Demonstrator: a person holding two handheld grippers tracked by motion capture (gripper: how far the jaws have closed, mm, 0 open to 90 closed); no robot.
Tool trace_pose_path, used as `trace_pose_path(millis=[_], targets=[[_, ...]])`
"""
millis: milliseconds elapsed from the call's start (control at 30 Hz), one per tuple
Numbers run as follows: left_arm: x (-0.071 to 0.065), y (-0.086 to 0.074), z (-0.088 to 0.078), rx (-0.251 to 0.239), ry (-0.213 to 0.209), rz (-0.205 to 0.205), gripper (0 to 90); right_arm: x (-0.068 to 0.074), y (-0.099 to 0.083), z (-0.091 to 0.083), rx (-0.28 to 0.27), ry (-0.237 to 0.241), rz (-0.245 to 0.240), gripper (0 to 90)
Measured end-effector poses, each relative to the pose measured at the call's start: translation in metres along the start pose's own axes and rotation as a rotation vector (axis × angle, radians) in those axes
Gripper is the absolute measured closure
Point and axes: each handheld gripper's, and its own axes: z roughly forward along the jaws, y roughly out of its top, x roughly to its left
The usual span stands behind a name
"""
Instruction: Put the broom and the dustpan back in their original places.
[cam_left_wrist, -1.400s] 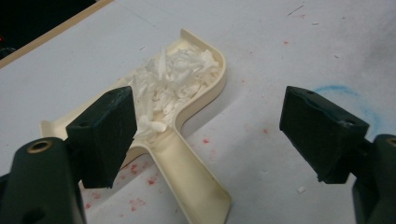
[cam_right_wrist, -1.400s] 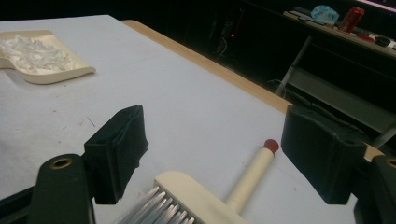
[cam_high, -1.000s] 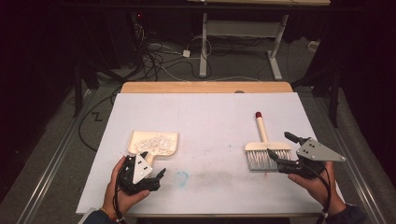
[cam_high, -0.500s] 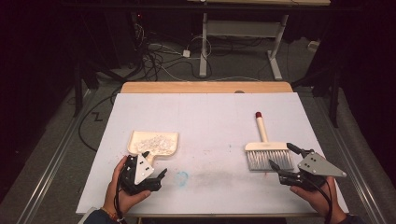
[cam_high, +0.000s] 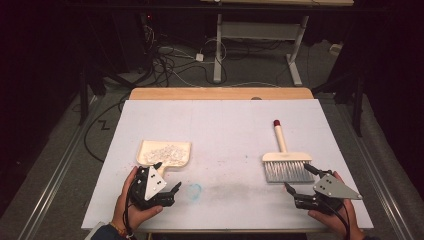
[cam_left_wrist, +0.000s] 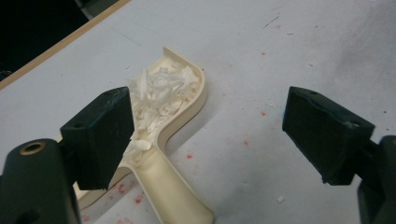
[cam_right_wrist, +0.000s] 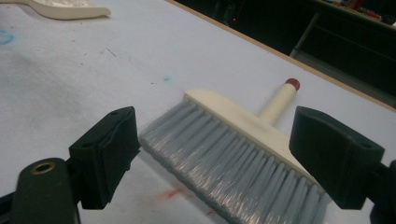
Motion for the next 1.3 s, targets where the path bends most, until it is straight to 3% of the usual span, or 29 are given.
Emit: trace_pose_path(millis=[167,1000,1300], targets=[[0.0004,-0.0004,-0.0003,-0.012,-0.008,-0.002,15.5,0.0025,-0.0006,0.0007,-0.003,0.022,0.005,17.2],[-0.0043,-0.0016,0.0026,0.008,-0.020,0.043,15.5,0.0037,0.0057,-0.0044,-0.030,0.001,-0.014,16.4],[-0.0037,-0.0015,0.0055,0.015,-0.025,0.037,15.5,0.0031,0.0061,-0.0044,-0.027,-0.002,-0.010,16.4]])
